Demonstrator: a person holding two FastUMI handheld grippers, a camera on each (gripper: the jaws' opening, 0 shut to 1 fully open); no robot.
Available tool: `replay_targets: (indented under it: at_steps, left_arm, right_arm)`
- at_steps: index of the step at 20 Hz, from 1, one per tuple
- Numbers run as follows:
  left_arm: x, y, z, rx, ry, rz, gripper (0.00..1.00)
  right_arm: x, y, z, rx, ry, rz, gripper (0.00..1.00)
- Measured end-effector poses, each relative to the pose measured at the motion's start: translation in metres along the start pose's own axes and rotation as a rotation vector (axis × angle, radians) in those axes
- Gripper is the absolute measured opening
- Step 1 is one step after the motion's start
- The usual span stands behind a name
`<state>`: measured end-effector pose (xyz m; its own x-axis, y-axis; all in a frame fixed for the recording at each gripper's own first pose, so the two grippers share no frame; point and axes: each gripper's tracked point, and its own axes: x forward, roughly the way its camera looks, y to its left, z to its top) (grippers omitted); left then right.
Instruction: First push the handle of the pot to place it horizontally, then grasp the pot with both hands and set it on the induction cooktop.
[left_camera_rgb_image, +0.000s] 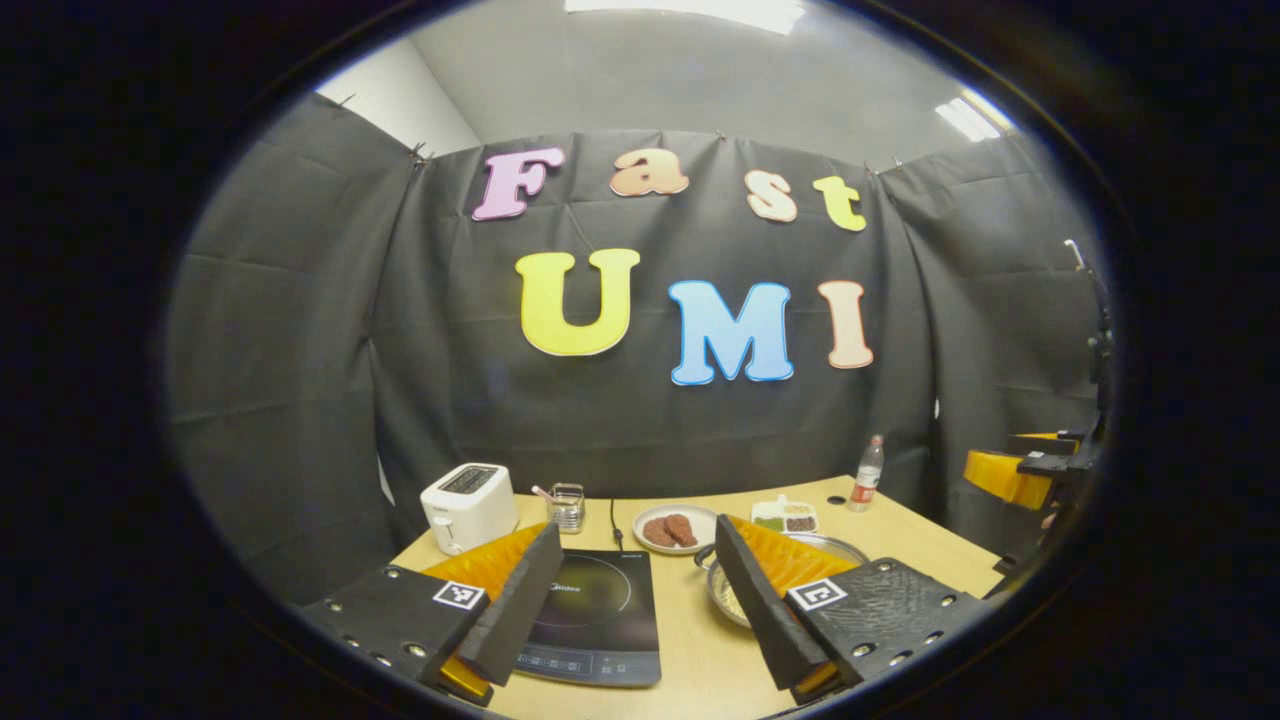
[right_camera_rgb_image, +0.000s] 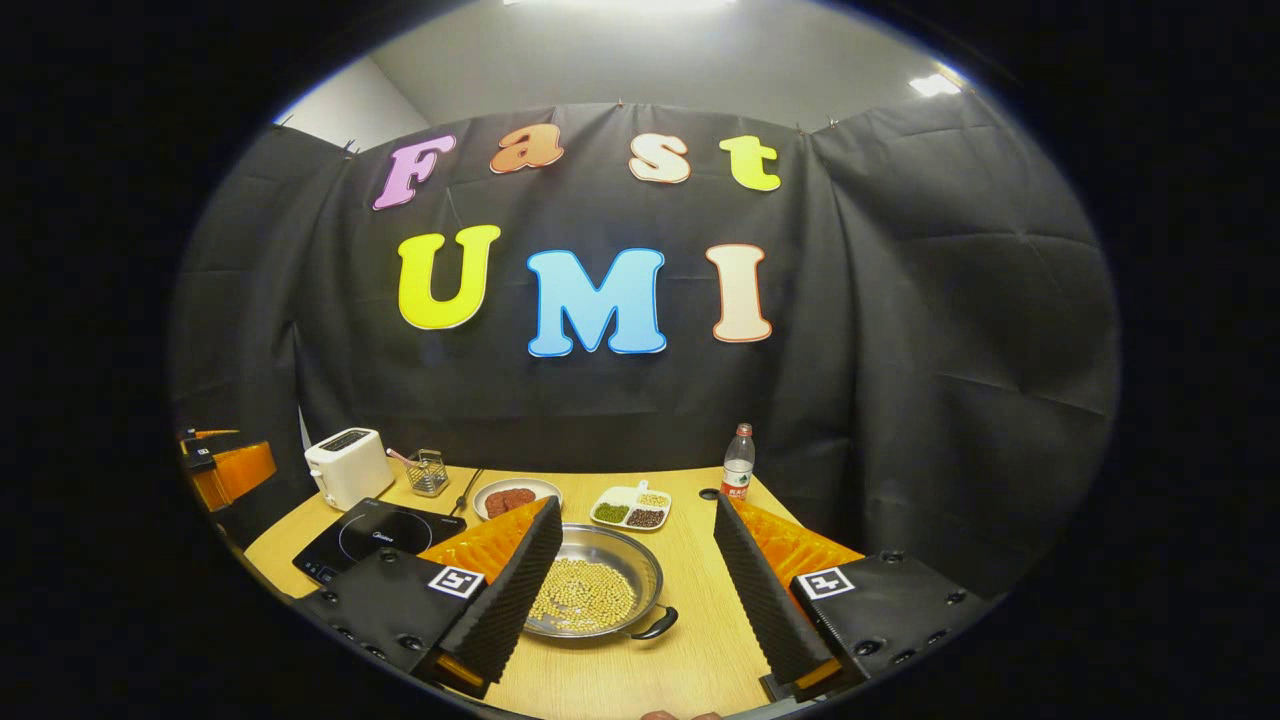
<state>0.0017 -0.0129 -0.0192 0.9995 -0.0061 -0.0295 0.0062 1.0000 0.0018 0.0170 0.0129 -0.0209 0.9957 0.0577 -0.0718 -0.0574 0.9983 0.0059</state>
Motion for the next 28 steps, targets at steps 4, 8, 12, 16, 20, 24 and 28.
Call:
replay_targets:
  at_steps: [4, 8, 12, 16, 20, 24, 28]
  left_arm:
    - [0.001, 0.002, -0.009, 0.01, 0.011, 0.004, 0.94]
    - [0.002, 0.013, -0.016, 0.001, 0.019, 0.006, 0.94]
    - [0.005, 0.023, -0.016, -0.004, 0.019, 0.011, 0.94]
    - [0.004, 0.025, -0.018, -0.044, 0.025, 0.014, 0.92]
    - [0.006, 0.03, -0.021, -0.042, 0.026, 0.023, 0.94]
    - [0.007, 0.035, -0.032, -0.049, 0.056, 0.032, 0.92]
    - [-0.001, 0.042, -0.042, -0.061, 0.086, 0.056, 0.94]
  right_arm:
    - [0.012, 0.015, 0.001, -0.01, 0.026, 0.054, 0.97]
    - [0.02, 0.033, 0.004, -0.037, 0.046, 0.115, 0.95]
    - [0.024, 0.056, 0.003, -0.05, 0.075, 0.194, 0.64]
    - [0.023, 0.06, -0.006, -0.13, 0.117, 0.226, 0.21]
    - [0.025, 0.073, -0.039, -0.125, 0.241, 0.287, 0.02]
    - [0.013, 0.092, -0.072, -0.082, 0.395, 0.385, 0.02]
    - [0.018, 0.092, -0.093, -0.047, 0.48, 0.391, 0.02]
